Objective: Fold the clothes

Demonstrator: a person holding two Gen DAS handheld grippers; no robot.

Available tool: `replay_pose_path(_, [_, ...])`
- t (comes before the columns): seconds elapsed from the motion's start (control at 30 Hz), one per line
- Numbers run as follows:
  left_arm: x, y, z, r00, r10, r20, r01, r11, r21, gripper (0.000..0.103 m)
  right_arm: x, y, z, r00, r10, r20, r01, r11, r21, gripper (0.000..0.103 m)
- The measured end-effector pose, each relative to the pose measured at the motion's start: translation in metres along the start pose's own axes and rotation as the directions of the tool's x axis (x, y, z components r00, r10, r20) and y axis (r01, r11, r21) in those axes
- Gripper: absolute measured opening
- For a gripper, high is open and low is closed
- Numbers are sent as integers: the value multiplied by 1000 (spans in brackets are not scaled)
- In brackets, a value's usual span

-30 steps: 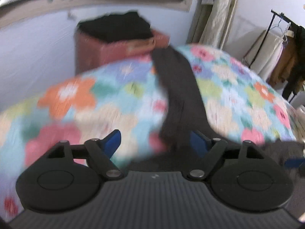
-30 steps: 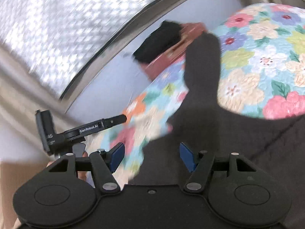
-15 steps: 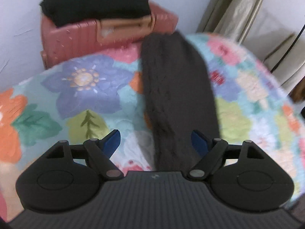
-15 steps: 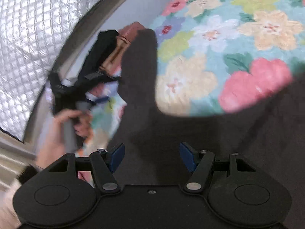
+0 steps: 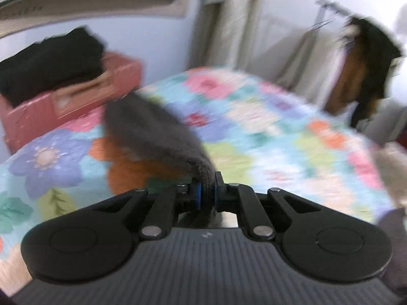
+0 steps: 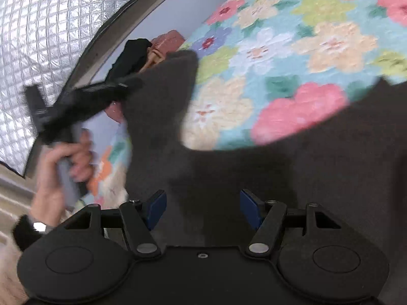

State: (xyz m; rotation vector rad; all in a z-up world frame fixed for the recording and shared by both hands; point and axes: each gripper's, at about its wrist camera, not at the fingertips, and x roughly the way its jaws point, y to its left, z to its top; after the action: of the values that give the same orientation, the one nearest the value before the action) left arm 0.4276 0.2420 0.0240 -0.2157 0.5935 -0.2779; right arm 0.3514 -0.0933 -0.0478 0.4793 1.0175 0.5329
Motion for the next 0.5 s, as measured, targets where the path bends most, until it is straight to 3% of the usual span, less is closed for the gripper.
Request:
replay_pose_path(0.07, [-33,-29,-10,993,-113,29,112,993,40,8,-24,-3,-8,1000,-22,-4,21,999,-35,69])
replay_pose_path(0.17, [-76,-75,-50,975,-220,-6,220,972,84,8,-63,-9,-26,999,-52,-9,51,994,-98,69])
replay_pose_path(0.23, [-94,-100,-82,977,-202,-65,209,969,130,9,-83,-15,-39,996,-83,-14,80,989,-126,69])
replay_pose_path(0.3, [-100,-124,-113,991,-68,-114,95,964,248,13,-96,-20,-54,991,-129,-32,123,982,-146,69])
replay_pose_path(0.33, [-97,-128,-128,989,8,-145,31,965,260,13,-101,-22,-62,988,-152,-40,144,977,-157,69])
replay_pose_path(0.37, [-94,-125,-140,984,30,-177,10,975,221,13,-105,-23,-71,984,-175,-47,164,971,-174,69])
replay_pose_path(0.43, [-88,-105,-159,969,-44,-245,52,998,29,13,-109,-26,-86,983,-177,-40,166,966,-198,69])
replay_pose_path(0.47, [-84,-94,-167,953,-81,-292,69,996,-52,13,-112,-27,-94,986,-165,-30,156,966,-208,69])
replay_pose_path(0.5, [-82,-87,-174,943,-84,-321,61,995,-82,13,-113,-29,-101,988,-152,-18,145,965,-217,69])
